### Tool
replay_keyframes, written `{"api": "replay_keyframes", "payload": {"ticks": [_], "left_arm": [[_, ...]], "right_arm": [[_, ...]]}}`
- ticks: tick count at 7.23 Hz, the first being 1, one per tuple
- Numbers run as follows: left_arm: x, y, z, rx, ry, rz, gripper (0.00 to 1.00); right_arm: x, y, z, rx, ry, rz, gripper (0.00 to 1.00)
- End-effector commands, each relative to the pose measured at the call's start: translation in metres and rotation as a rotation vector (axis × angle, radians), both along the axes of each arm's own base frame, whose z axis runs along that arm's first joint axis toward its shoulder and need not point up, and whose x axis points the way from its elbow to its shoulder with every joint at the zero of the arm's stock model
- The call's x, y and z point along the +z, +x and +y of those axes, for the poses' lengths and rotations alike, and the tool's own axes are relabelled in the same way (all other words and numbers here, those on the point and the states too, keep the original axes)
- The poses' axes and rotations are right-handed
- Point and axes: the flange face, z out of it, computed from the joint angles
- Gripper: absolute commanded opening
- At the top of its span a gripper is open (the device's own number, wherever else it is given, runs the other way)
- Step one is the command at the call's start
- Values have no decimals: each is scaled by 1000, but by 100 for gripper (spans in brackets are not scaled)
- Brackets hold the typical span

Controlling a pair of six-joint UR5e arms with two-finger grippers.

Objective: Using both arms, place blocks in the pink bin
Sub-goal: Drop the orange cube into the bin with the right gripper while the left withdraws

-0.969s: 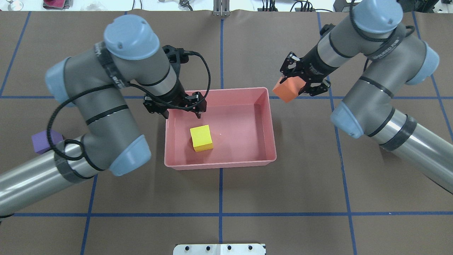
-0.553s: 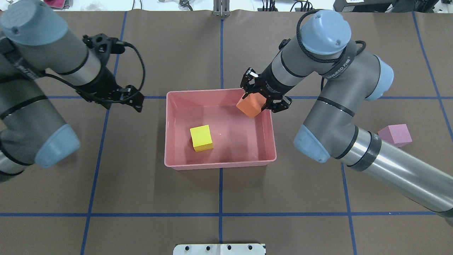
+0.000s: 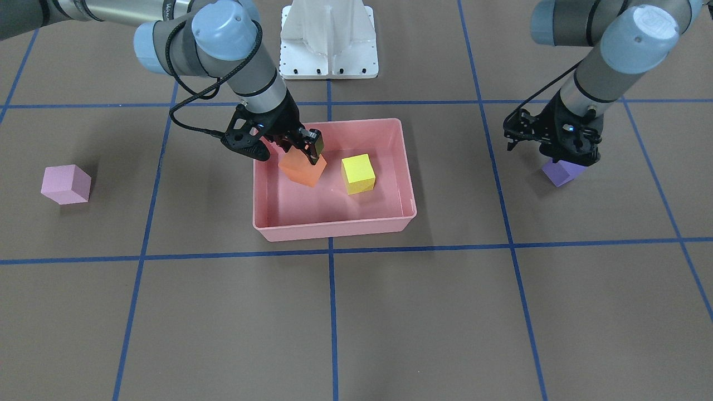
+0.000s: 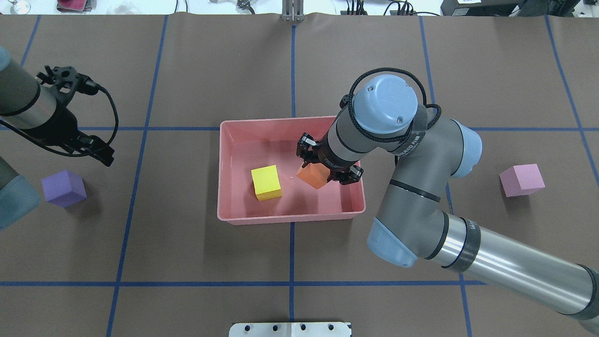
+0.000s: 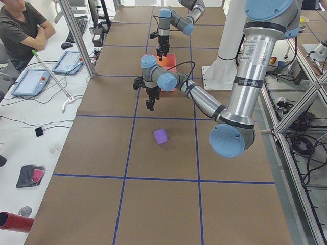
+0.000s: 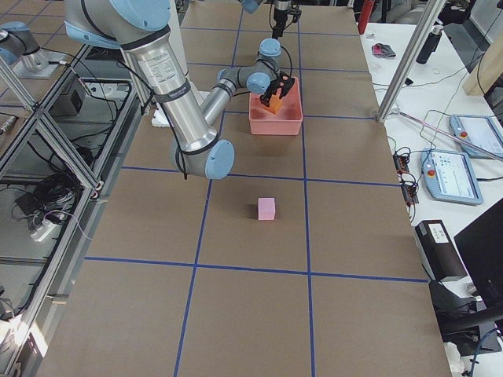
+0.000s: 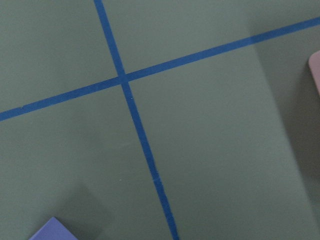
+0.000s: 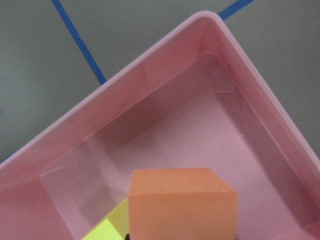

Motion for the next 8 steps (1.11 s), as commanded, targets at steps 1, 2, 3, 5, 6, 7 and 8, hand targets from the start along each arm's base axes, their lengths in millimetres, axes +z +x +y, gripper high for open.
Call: {"api": "replay_keyframes", "payload": {"ticks": [1, 2, 3, 5, 6, 7, 8], "left_arm": [[70, -40, 5, -141, -218, -68, 99], [78, -39, 6, -242, -324, -80, 99], [80, -37, 6, -313, -394, -88, 99], [106, -27, -7, -468, -487, -45, 97], [123, -24, -12, -514, -506, -15, 97], [136, -23, -10, -527, -520, -15, 97], [138, -22, -9, -527, -523, -17, 96]], "right_arm": [[11, -1, 4, -4, 3, 16, 100], [3, 11, 5, -2, 11, -5, 100], [4, 49, -12, 22, 35, -19, 100], [46, 125, -57, 28, 28, -2, 100], [75, 165, -73, -20, 102, 23, 100], [108, 183, -74, -54, 118, 53, 100], [119, 186, -74, -71, 131, 68, 100]]}}
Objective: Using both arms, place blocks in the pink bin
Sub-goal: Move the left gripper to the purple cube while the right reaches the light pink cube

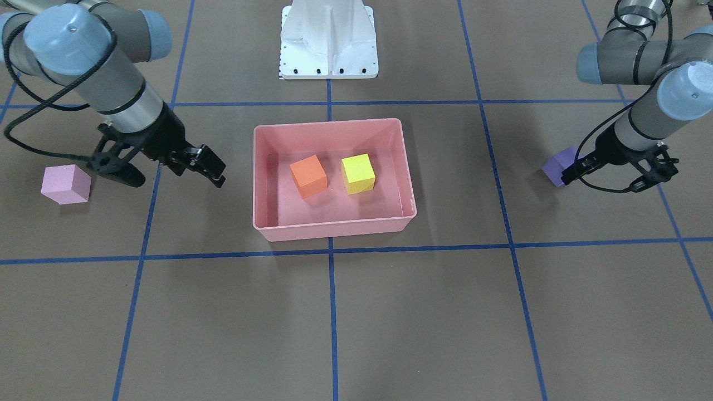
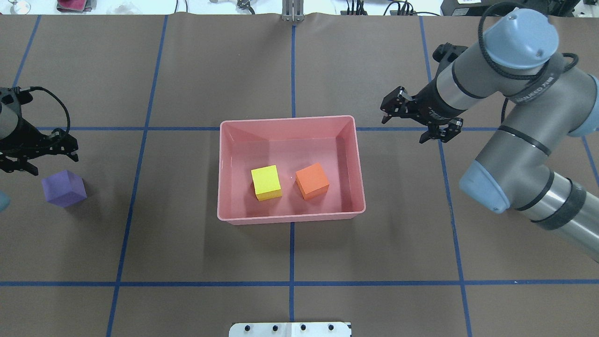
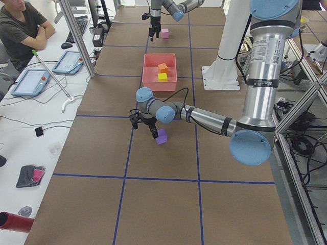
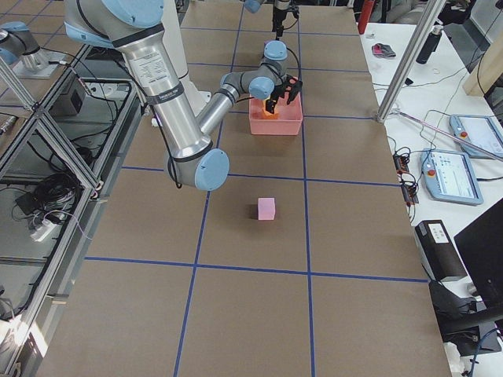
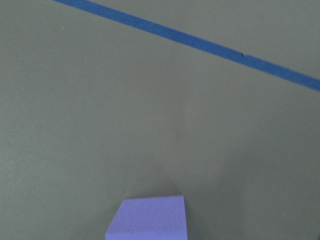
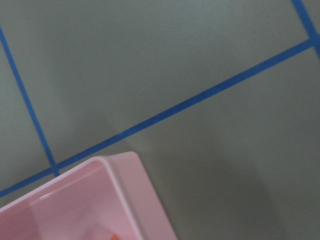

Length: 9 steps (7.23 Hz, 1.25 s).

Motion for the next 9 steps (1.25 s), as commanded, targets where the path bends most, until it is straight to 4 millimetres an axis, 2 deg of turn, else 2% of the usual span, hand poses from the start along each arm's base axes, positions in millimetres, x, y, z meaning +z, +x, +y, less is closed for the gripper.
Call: {"api": "replay_keyframes", "payload": {"ticks": [1, 3, 4, 5, 6, 7, 8, 9], "left_arm": [[13, -2, 7, -14, -21, -1, 95], [25, -4, 16, -8, -17, 1, 95], [23, 6, 20, -9, -34, 8, 95], [19, 25, 31, -1, -51, 30, 93], [12, 29, 32, -18, -52, 50, 83], [14, 38, 37, -14, -68, 46, 63], [15, 42, 39, -7, -69, 43, 4], [16, 42, 39, -8, -70, 42, 0]], "right_arm": [[25, 15, -1, -29, 21, 25, 100], [34, 19, -3, -29, 15, 37, 100], [56, 31, -2, -41, 21, 62, 100], [85, 53, -2, -63, 48, 96, 100], [103, 65, -1, -70, 50, 116, 100], [125, 78, 4, -60, 20, 137, 100], [154, 94, 18, -56, -21, 161, 100], [186, 110, 34, -91, -13, 201, 100]]}}
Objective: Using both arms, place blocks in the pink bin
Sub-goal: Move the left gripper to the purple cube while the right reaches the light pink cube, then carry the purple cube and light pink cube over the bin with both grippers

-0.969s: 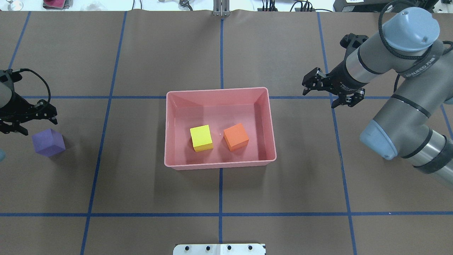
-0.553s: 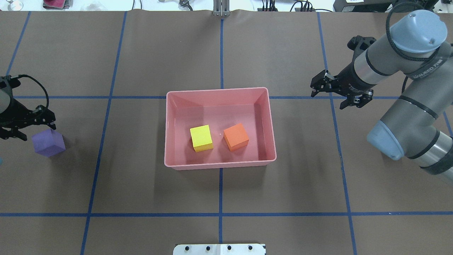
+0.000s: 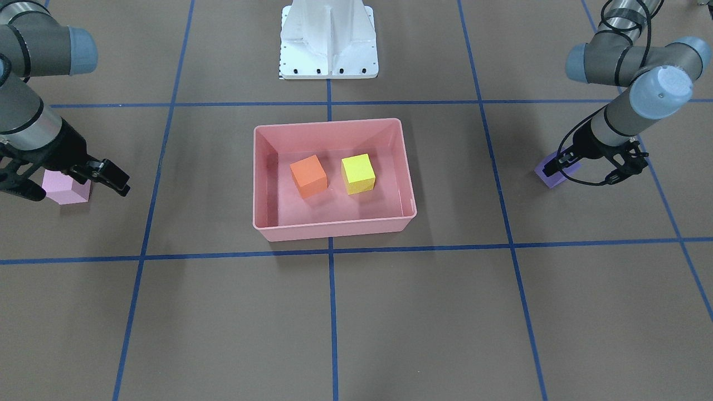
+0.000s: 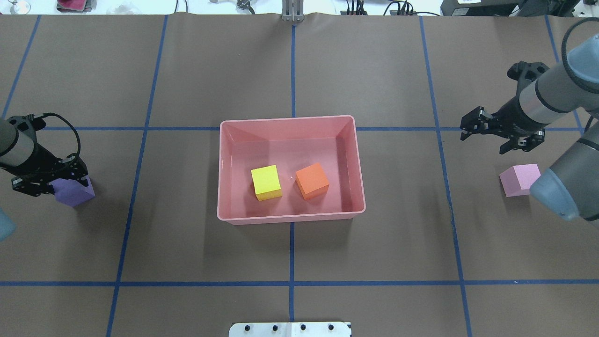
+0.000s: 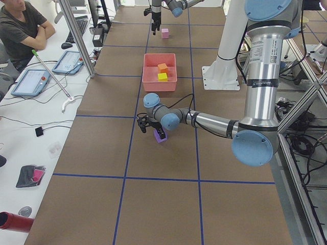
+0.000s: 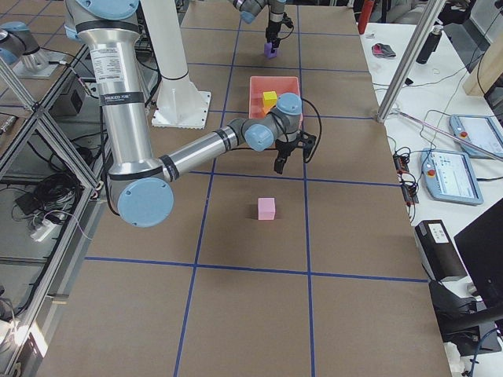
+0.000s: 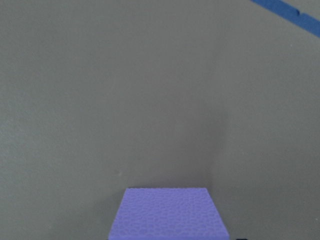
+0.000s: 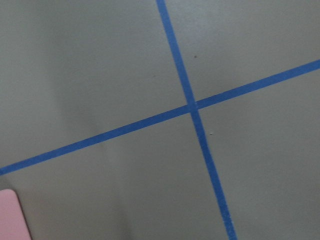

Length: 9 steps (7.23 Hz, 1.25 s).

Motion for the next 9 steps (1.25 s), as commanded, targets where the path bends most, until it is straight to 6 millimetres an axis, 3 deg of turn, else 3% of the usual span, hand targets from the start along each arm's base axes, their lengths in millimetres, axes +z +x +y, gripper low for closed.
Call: {"api": "replay_keyframes", "payload": {"ticks": [1, 2, 4, 5, 7, 8, 9], "left_arm": [[0, 3, 2, 4, -1, 1, 0], [-21, 7, -2, 9, 11, 27, 0], [-97, 16, -5, 69, -22, 133, 0], [-157, 22, -12, 71, 0, 151, 0], [-282, 37, -28, 75, 95, 225, 0], [-339, 49, -36, 58, 90, 242, 0], [-382, 65, -30, 68, 88, 258, 0]], "right_arm": [[73, 40, 31, -124, 62, 76, 100], [88, 43, 33, -146, 65, 95, 100], [100, 43, 36, -203, 96, 106, 100], [103, 41, 33, -215, 105, 109, 100], [138, 37, 28, -259, 212, 77, 100], [140, 34, 24, -259, 211, 70, 100], [132, 32, 27, -272, 204, 29, 100]]}}
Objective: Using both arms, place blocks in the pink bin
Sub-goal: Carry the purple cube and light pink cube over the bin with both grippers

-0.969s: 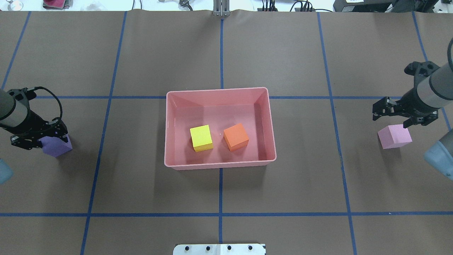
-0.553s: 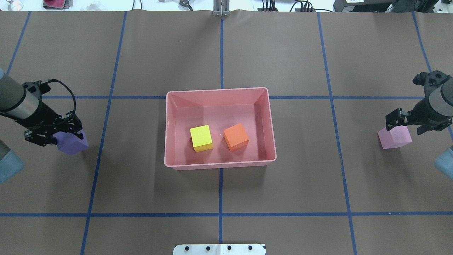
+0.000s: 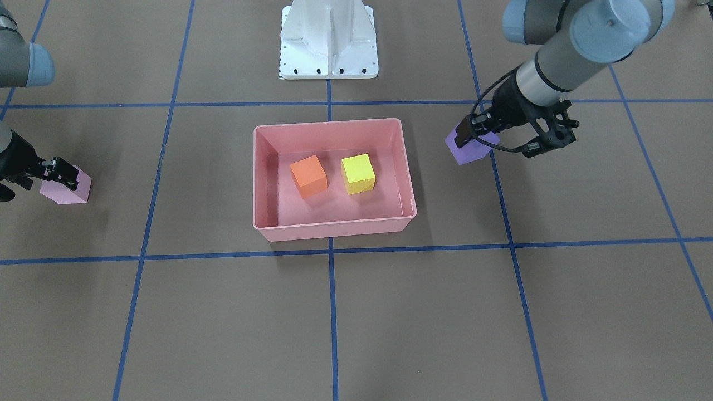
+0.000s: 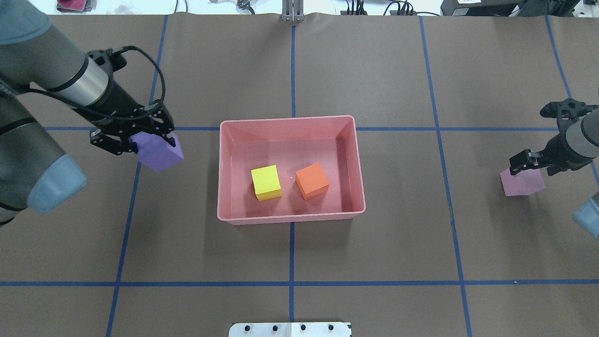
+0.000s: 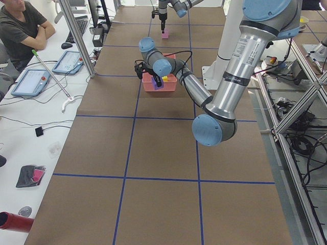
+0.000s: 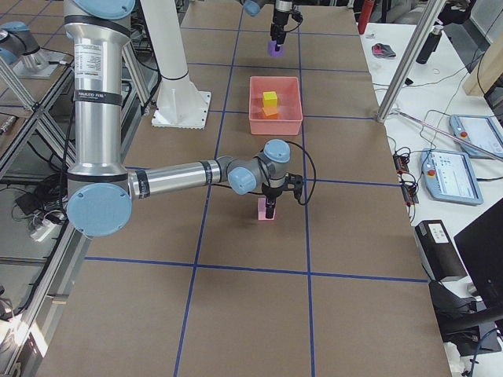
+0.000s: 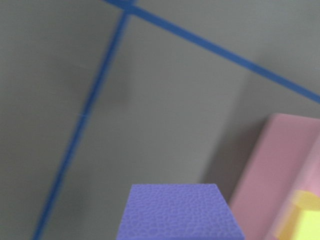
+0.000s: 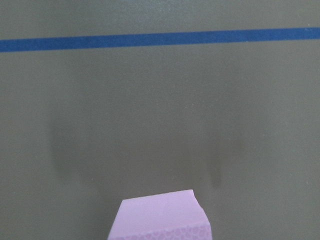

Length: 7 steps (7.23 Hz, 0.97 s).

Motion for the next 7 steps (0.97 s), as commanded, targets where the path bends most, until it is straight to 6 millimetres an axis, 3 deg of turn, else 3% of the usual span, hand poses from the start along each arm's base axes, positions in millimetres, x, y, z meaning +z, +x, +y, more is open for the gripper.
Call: {"api": "replay_keyframes", "payload": {"ticks": [1, 2, 3, 4, 5, 6, 7], "left_arm": [[-79, 29, 11, 9, -6, 30, 0], [-92, 47, 18, -2, 26, 17, 0], [-104, 81, 29, -4, 53, -7, 0], [-127, 118, 28, 0, 54, -21, 0], [-129, 161, 35, 4, 79, -65, 0], [-121, 194, 54, 19, 101, -102, 0], [-112, 210, 68, 44, 97, -117, 0]], "right_arm": [[0, -2, 6, -26, -21, -54, 100], [2, -2, 6, -26, -23, -52, 100], [2, -1, 6, -26, -24, -52, 87], [-1, 1, 7, -24, -18, -58, 7], [-17, -2, 4, -28, 6, -76, 0], [-49, 3, -2, -8, 20, -102, 0], [-118, -3, -29, 26, 1, -136, 0]]}}
